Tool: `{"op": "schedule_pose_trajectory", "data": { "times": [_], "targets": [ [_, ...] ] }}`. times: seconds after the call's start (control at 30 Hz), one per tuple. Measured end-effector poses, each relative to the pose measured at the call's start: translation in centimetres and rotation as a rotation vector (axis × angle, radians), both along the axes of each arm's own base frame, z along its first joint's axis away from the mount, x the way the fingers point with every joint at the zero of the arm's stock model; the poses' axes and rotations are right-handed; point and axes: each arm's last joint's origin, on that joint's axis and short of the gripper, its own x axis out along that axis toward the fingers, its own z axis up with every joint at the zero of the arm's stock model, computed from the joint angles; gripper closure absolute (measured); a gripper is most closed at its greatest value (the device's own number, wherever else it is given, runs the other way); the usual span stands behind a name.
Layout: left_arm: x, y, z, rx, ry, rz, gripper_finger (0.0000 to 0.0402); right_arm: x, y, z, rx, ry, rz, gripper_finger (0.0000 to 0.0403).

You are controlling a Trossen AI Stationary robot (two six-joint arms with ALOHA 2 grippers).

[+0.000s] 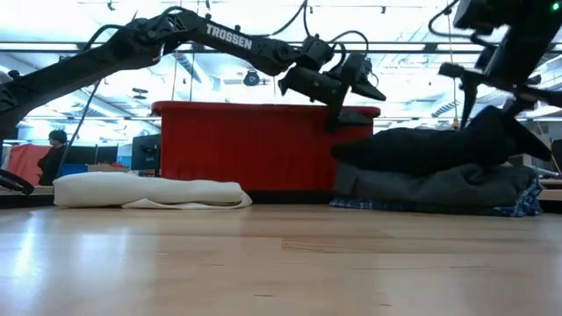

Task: Fold laundry
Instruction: Stack the black shirt on top of the gray folded short

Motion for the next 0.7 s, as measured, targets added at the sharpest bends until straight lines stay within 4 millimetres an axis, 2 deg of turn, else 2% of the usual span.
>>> {"op": "schedule_pose_trajectory", "data": {
  "times": [0.2, 0.43, 0.57, 0.7],
  "targets": [
    [-0.3, -0.5, 1.3, 0.033, -0.022, -0.025, 0.0052, -0.7, -0.2, 3.6, -0.111, 0.011, -0.039, 0.0179],
    [-0.7, -0.5, 1.4, 0.031, -0.011, -0.066, 0.0052, -0.7, -0.6, 6.2, -0.154, 0.05, -0.02, 0.0192],
    [-1.4, -0.5, 1.7, 0.04, 0.025, -0.094, 0.0052, 0.8, -0.9, 7.1, -0.228, 0.028, 0.073, 0.0201],
    [-2.6, -0.2, 3.2, 0.062, 0.03, -0.099, 0.0052, 3.1, -1.5, 7.3, -0.283, -0.002, 0.156, 0.0206]
  ]
}}
